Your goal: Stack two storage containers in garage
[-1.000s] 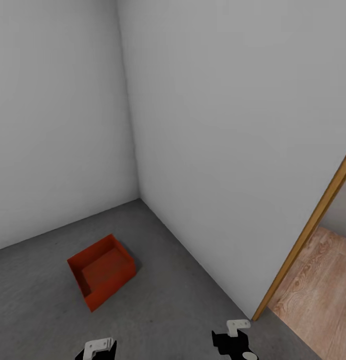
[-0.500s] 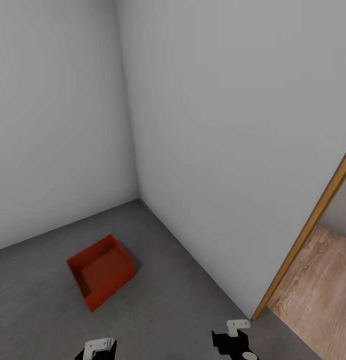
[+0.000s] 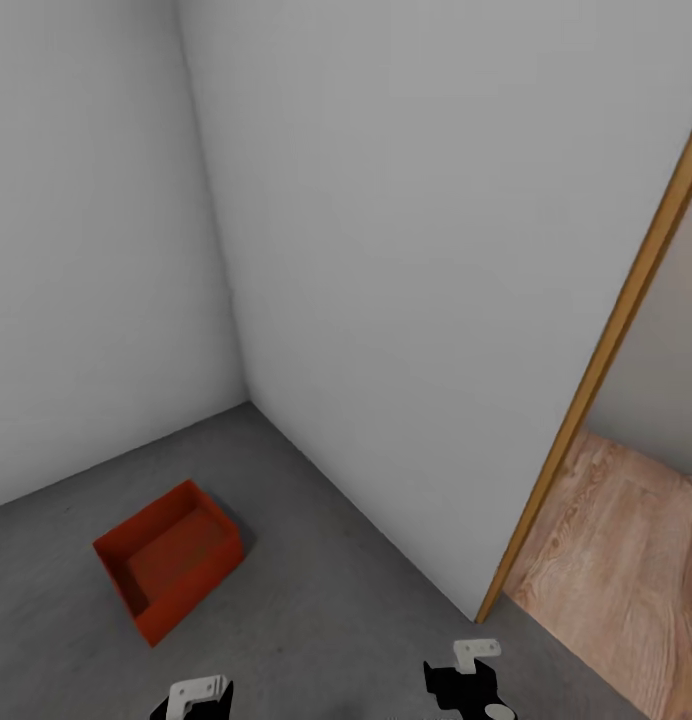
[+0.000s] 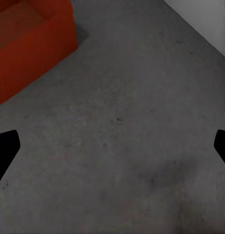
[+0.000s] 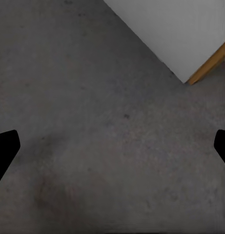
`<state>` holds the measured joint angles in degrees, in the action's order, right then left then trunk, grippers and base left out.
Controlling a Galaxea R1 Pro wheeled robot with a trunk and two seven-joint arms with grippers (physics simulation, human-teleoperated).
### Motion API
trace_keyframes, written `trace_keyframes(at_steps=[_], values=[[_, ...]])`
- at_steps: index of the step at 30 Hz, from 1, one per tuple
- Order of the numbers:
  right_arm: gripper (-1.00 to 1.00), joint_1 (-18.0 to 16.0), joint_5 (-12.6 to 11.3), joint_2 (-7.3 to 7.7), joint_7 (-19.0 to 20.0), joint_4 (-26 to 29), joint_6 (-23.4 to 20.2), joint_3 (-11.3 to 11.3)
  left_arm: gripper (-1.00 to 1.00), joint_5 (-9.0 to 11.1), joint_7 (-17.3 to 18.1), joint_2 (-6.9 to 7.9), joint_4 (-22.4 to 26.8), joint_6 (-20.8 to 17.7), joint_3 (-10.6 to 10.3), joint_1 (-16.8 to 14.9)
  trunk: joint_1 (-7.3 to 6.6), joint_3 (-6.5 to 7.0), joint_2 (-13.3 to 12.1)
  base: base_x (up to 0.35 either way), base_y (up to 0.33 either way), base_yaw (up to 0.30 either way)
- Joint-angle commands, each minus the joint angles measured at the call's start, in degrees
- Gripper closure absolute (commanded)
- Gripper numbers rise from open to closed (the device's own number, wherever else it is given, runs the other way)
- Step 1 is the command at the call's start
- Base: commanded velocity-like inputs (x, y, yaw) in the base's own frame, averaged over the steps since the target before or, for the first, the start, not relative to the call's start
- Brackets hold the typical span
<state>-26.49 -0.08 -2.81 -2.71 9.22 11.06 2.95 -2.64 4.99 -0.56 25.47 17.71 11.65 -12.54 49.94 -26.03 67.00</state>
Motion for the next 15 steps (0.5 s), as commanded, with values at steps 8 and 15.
trace_keyframes(at_steps=[8, 15], values=[[-1.0, -0.1, 0.0, -0.01, -0.3, -0.1, 0.2, 0.3, -1.0, -0.3, 0.5, -0.06, 0.0, 0.1, 0.5, 0.0, 0.0, -0.06, 0.0, 0.0, 0.0, -0.264], [-1.0, -0.1, 0.0, -0.01, -0.3, -0.1, 0.2, 0.3, -1.0, -0.3, 0.5, -0.06, 0.0, 0.1, 0.5, 0.0, 0.0, -0.06, 0.0, 0.0, 0.0, -0.264]])
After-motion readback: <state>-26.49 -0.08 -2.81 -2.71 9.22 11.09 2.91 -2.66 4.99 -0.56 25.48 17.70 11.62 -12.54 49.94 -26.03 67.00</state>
